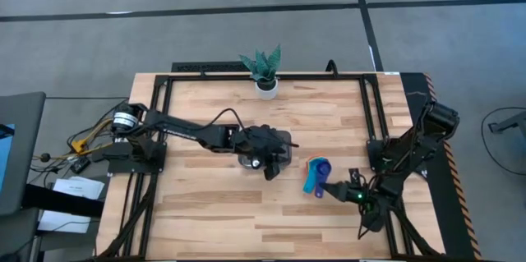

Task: Nest measuring cups in basket
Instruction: Stack the dark blue measuring cup on top of the light blue measuring cup

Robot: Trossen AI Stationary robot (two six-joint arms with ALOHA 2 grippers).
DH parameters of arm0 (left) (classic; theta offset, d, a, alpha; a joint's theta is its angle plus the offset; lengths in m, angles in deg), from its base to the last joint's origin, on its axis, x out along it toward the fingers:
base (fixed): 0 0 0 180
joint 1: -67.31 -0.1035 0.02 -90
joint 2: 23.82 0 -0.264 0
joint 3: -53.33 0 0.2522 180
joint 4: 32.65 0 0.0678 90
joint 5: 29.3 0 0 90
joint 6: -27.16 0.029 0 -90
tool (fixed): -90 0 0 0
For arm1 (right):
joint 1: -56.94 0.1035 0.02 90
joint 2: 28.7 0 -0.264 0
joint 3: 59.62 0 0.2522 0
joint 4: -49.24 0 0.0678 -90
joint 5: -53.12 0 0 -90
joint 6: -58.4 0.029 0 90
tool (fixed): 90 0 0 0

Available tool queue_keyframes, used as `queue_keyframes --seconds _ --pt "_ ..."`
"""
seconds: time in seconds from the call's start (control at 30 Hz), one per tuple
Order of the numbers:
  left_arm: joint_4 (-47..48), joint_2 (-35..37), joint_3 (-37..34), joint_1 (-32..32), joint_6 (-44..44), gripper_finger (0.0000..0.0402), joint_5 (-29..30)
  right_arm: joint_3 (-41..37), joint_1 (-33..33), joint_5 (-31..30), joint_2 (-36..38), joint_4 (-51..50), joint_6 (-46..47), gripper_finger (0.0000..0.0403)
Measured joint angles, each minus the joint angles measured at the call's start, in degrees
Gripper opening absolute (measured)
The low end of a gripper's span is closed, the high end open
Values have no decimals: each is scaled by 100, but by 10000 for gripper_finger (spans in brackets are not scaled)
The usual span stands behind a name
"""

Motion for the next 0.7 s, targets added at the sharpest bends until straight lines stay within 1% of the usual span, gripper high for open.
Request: queue_keyframes --seconds 0.13,0.27,0.43,0.53,0.7 --pt "-6 0 0 -167 84 129 -344 0 -192 48 0 208 -7 7" --pt "-6 0 0 -334 79 129 -663 0 -427 456 0 322 14 12" --pt "-2 0 0 -471 82 129 -904 0 -641 615 0 476 28 16" --pt "-2 0 0 -516 111 130 -1053 0 -669 695 -1 527 63 28" --pt "-2 2 0 -528 240 130 -1171 0 -669 909 -2 552 168 61"
